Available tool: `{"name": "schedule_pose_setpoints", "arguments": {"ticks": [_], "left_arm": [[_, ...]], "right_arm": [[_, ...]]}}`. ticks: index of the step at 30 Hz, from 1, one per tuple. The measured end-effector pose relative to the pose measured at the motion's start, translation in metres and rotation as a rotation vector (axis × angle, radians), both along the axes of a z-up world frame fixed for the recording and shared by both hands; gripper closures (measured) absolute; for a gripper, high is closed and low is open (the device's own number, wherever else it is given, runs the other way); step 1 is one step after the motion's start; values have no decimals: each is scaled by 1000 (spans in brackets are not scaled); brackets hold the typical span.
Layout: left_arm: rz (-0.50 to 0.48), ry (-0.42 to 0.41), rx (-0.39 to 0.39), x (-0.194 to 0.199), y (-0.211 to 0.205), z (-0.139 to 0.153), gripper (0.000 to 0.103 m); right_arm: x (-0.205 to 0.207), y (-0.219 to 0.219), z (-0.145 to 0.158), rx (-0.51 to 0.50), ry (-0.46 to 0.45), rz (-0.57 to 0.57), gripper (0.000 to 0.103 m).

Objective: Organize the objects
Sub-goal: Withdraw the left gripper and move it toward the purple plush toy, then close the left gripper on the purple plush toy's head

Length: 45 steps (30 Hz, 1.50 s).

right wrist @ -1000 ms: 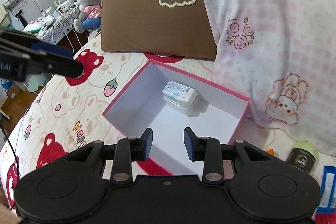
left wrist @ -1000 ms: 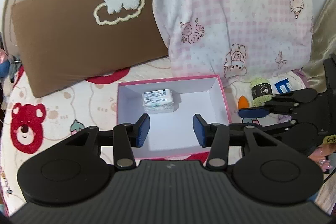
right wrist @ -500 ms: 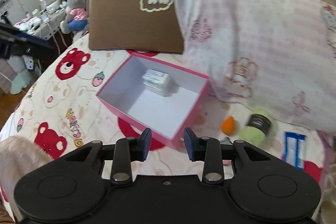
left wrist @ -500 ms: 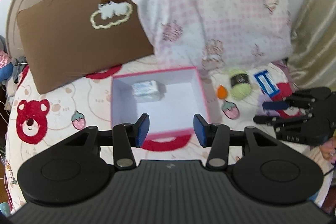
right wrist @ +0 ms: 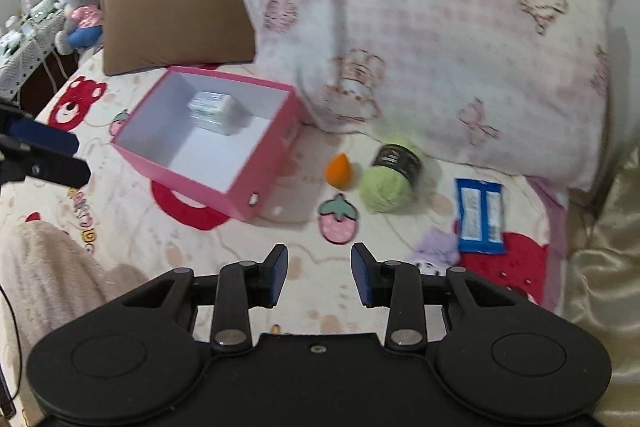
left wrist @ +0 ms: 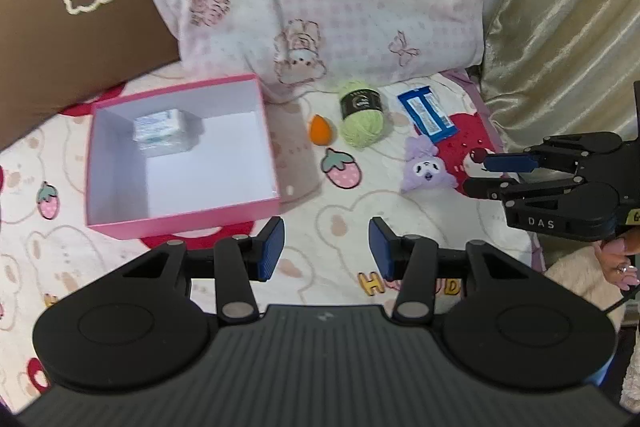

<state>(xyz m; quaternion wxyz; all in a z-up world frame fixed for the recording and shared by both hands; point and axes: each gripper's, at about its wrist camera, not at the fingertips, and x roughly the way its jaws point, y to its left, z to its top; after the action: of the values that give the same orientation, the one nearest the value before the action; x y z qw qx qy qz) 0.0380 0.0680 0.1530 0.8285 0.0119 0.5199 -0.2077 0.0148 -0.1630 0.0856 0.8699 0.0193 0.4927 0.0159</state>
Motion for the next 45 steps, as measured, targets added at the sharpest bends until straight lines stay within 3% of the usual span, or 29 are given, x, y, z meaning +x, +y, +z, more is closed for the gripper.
{"name": "schedule_pose_setpoints", "arguments": {"ticks": [6, 13, 17, 21, 25, 33, 39, 42, 45], "left_arm": [[-8, 8, -26, 7, -32, -11, 57], [-34, 24, -39, 16, -68, -29, 55], [-33, 32, -67, 25, -88, -48, 55], [-26, 27, -55, 35, -106, -71, 55], [-6, 58, -92, 47, -117, -91, 55], [-42, 6, -100, 57, -150, -125, 55], [-11, -1, -163, 55, -155, -155, 54], [8, 19, -201, 55, -156, -174, 54], [11, -15, -198, 56, -163, -188, 54]], "right_arm": [[3, -23, -11, -17, 28, -45, 62], [6, -49, -31, 44, 27, -79, 62], [4, -62, -51, 62, 13, -71, 62], [9, -75, -72, 68, 49, -37, 62], [16, -93, -83, 68, 76, -44, 61], [24, -117, -101, 73, 21, -85, 60], [27, -129, -127, 38, -19, -2, 57], [28, -140, -140, 63, -67, -13, 55], [24, -154, -156, 114, -110, -67, 55]]}}
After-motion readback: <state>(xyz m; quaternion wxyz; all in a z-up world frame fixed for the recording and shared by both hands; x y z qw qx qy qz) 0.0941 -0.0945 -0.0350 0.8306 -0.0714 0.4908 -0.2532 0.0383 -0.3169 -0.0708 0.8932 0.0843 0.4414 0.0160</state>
